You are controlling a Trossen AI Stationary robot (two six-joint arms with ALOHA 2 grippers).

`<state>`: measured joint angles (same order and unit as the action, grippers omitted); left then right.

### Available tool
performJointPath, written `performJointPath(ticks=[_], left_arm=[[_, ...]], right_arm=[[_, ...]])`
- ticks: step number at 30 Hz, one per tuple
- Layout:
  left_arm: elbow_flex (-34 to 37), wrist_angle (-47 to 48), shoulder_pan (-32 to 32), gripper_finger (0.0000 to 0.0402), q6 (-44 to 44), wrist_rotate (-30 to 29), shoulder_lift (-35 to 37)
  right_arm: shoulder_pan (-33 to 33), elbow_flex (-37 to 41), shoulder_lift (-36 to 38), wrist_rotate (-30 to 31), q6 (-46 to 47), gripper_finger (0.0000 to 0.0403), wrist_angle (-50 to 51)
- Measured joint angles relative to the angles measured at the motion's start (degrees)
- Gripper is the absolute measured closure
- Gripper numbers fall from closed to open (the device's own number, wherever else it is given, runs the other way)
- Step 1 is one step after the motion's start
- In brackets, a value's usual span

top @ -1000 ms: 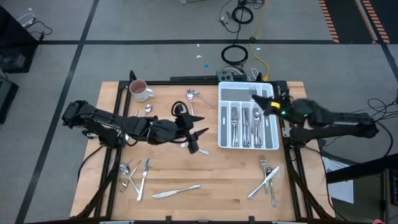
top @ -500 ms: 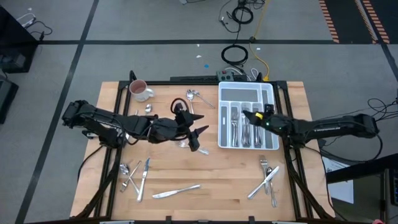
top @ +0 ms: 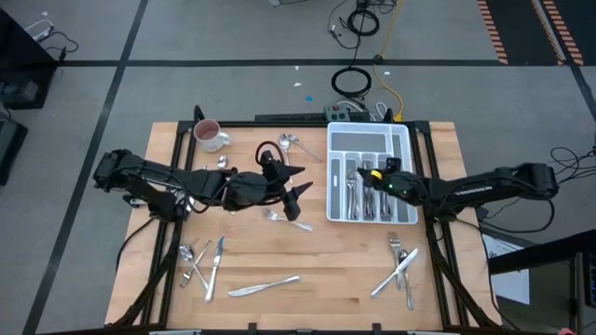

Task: Sort silverware
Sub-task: Put the silver fork into the silverware tray

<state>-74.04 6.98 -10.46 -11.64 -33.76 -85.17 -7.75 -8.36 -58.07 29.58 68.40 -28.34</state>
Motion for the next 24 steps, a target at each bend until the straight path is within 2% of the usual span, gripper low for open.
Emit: performJointPath(ticks=[7, 15, 24], left_arm=[[0.00, 0.03, 0.28, 0.0185, 0.39, 0.00, 0.00], [0.00, 2.14, 0.26, 0.0185, 0.16, 0.00, 0.02], [0.00, 3.26, 0.26, 0.0185, 0.04, 0.02, 0.02]], right_arm=[[-1.73, 0.00, -8.30, -1.41, 1.01, 0.0403, -5.69], [-1.95, -0.09, -16.55, -0.29, 2.10, 0.0403, -10.20], [-2.80, -0.22, -18.81, -1.84, 1.05, 0.0403, -10.37]])
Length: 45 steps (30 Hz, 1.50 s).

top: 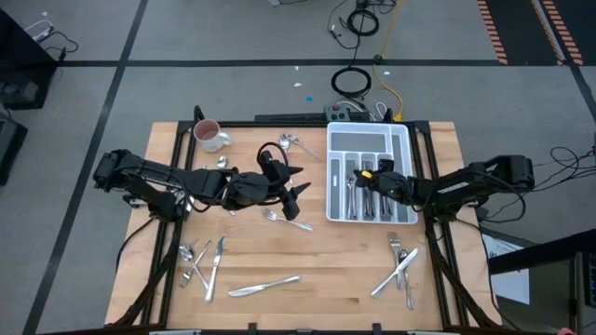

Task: Sort silverware
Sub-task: Put the silver fork into the silverware tray

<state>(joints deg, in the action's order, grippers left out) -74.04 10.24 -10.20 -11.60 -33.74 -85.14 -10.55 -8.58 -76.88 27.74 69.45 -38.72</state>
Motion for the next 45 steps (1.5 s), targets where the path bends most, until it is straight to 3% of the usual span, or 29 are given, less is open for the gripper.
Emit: performJointPath(ticks=[4, 14, 19, 32, 45], left_arm=[[0.00, 0.00, 0.00, 0.0185, 0.02, 0.00, 0.00], [0.00, -0.02, 0.04, 0.0185, 0.15, 0.00, 0.00], [0.00, -0.06, 0.07, 0.0185, 0.21, 0.00, 0.00], [0.00, -0.23, 0.07, 0.0185, 0.04, 0.02, 0.00], [0.00, -0.24, 0.07, 0.0185, 0.01, 0.02, 0.00]], right_arm=[[-0.08, -0.15, -0.08, -1.83, -2.42, 0.0403, 0.17], [-0.70, -6.66, -0.44, -6.11, -8.27, 0.0402, 13.61], [-1.93, -7.71, -0.42, -10.26, -8.58, 0.0402, 12.91], [-2.25, -7.67, -0.44, -10.37, -7.69, 0.0401, 14.01], [-2.21, -7.67, -0.41, -10.26, -7.50, 0.0312, 13.03]])
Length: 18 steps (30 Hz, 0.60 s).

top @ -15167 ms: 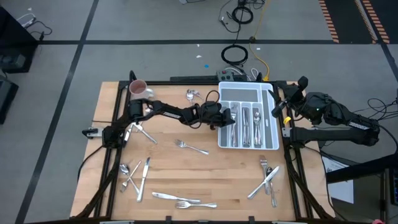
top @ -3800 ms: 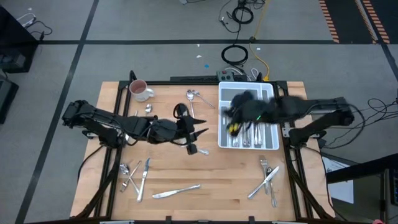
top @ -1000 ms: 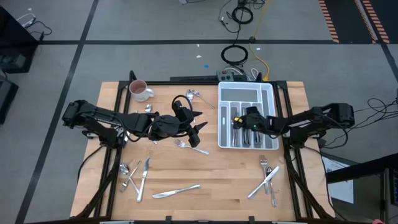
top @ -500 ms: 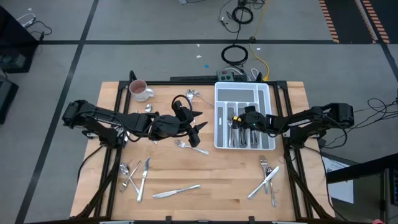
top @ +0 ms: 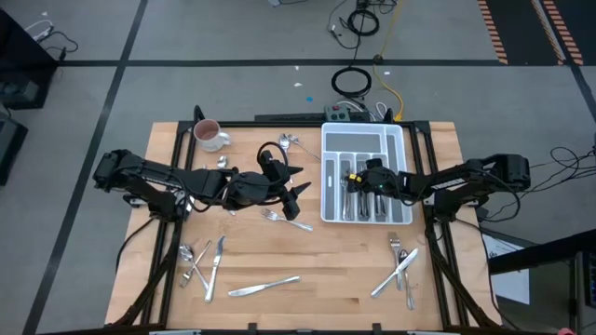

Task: Sort silverware
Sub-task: Put the silver fork into the silverware tray, then put the silver spoon into the silverware tray

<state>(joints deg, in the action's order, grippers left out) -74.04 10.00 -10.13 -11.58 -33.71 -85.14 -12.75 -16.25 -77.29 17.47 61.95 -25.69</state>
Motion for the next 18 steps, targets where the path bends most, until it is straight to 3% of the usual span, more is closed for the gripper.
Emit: performJointPath(ticks=[10, 18], left_arm=[[0.00, 0.02, 0.00, 0.0185, -0.69, 0.02, 0.00], [0.00, 1.92, 0.00, 0.0185, -1.67, 0.04, 0.00]], right_arm=[[-0.04, 0.20, 1.61, -0.74, -1.63, 0.0293, -5.88], [-0.02, -0.85, 8.21, -2.90, -10.08, 0.0299, 3.29]])
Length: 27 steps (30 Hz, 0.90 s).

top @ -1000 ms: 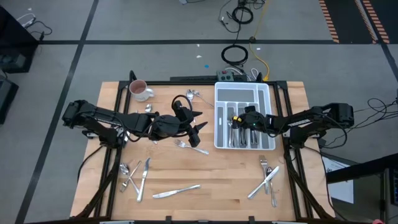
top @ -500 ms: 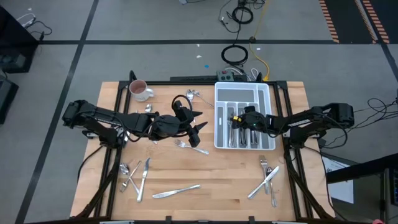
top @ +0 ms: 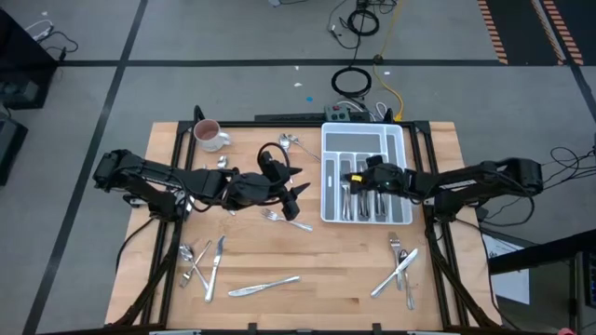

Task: Sort silverware
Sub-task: Put the silver spoon into the silverware tray

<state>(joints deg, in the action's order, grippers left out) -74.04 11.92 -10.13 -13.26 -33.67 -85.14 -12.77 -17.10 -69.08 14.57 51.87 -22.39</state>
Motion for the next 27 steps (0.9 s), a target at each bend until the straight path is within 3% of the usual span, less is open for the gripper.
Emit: performJointPath(ticks=[6, 11, 18, 27], left_arm=[[0.02, 1.60, 0.00, 0.0185, -1.42, 0.10, 0.00], [0.00, 7.45, 2.36, 0.0185, -7.64, 0.39, -0.59], [0.07, 19.55, 12.56, 0.0185, -28.69, 5.86, -4.17], [0.04, 16.91, 31.00, 0.0185, -41.44, 14.41, -12.38]], right_arm=[[0.43, -9.05, 4.00, -0.24, -10.76, 0.0327, 23.50], [0.50, -23.76, 5.69, 0.66, -22.94, 0.0324, 42.14], [0.50, -43.42, 5.80, 7.54, -35.58, 0.0304, 63.70], [0.48, -58.76, 6.04, 13.16, -40.82, 0.0296, 79.75]])
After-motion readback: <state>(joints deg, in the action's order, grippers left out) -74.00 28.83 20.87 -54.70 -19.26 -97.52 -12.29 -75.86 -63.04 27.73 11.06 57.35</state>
